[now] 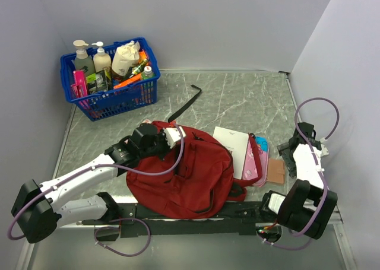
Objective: Pack the student bag
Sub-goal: Pick up the personal item from the center of the board.
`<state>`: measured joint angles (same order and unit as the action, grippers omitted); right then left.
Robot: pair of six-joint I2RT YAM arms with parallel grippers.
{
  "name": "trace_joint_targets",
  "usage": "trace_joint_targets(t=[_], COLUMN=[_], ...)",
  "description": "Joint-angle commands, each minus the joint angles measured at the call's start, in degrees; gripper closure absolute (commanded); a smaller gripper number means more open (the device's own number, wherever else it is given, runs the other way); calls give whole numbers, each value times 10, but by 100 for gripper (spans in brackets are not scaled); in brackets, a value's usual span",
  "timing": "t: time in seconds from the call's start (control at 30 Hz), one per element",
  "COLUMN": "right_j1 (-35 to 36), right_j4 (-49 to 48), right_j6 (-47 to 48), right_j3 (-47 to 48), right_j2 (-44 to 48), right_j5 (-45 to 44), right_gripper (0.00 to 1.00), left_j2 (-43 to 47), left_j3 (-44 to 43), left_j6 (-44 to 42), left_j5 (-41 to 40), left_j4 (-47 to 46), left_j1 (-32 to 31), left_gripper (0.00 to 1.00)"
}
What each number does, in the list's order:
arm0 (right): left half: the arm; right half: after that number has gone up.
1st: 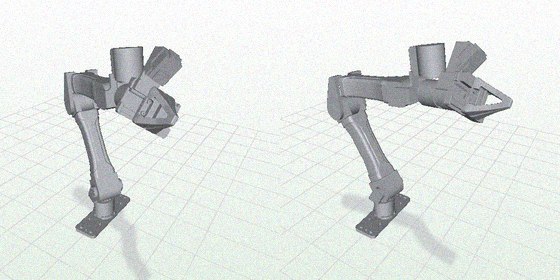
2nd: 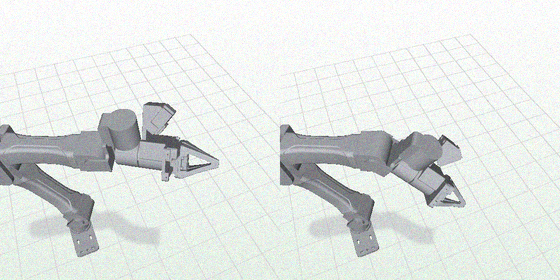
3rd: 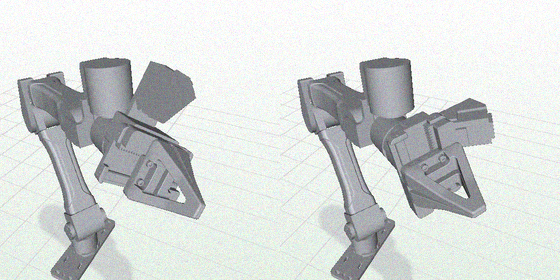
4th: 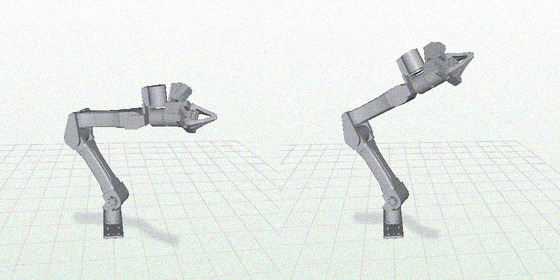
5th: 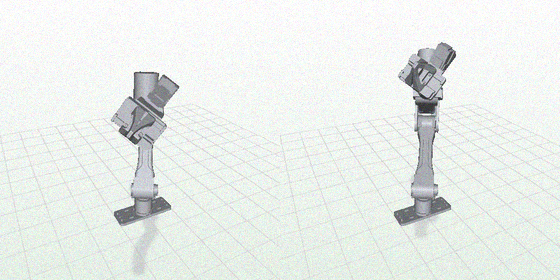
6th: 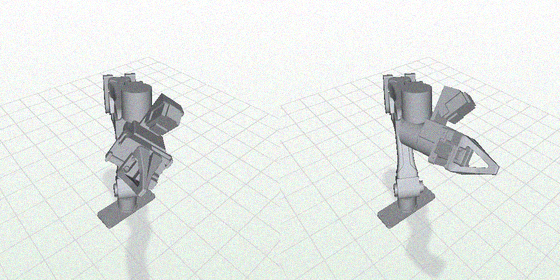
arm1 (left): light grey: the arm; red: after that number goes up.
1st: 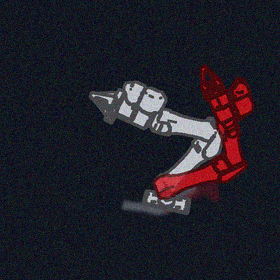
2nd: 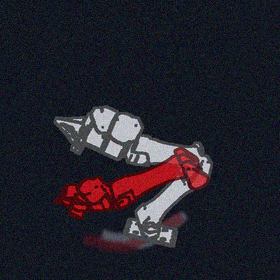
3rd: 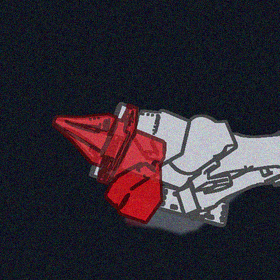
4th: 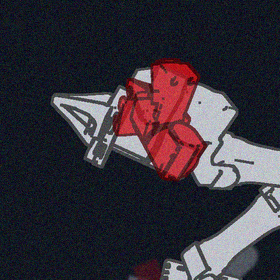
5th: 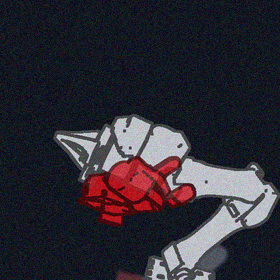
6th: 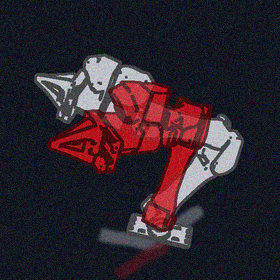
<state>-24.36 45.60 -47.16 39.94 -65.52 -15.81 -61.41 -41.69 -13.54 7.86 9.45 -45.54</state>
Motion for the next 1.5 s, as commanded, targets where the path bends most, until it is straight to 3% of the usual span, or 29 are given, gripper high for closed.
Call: trace_joint_targets(t=[0.0, 0.67, 0.83, 0.87, 0.9, 0.97, 1.0, 1.07, 1.1, 1.2, 1.27, 1.47], right_j1=[-4, 17, 21, 22, 25, 28, 29, 31, 31, 31, 32, 54], right_j4=[-58, -112, -117, -117, -122, -126, -128, -129, -129, -118, -118, -118], right_j6=[-22, -24, -23, -22, -21, -18, -17, -16, -15, -15, -15, -11], right_j3=[-15, 4, 16, 17, 17, 14, 12, 7, 5, 3, 0, 3], right_j2=[15, -111, -129, -129, -127, -117, -114, -96, -85, -56, -31, 79], right_j5=[24, 18, 11, 11, 13, 19, 21, 21, 22, 25, 33, 98], right_gripper=[0, 1, 7, 10, 22, 35, 48, 63, 76, 95, 100, 100], left_j2=[7, -1, 0, -1, -1, -2, -2, -5, -5, -6, -6, -4], left_j3=[-5, -8, -3, -2, -4, -5, -6, -7, -8, -8, -8, -5], left_j6=[-17, -16, -11, -11, -10, -12, -14, -17, -17, -18, -19, -25], left_j5=[24, 37, 38, 39, 39, 40, 40, 42, 43, 42, 40, 38], left_j4=[-46, -70, -77, -78, -79, -80, -80, -80, -82, -87, -89, -90], left_j1=[8, 19, 19, 20, 20, 21, 21, 20, 20, 20, 20, 20], left_gripper=[99, 99, 99, 99, 99, 99, 99, 99, 99, 99, 99, 99])
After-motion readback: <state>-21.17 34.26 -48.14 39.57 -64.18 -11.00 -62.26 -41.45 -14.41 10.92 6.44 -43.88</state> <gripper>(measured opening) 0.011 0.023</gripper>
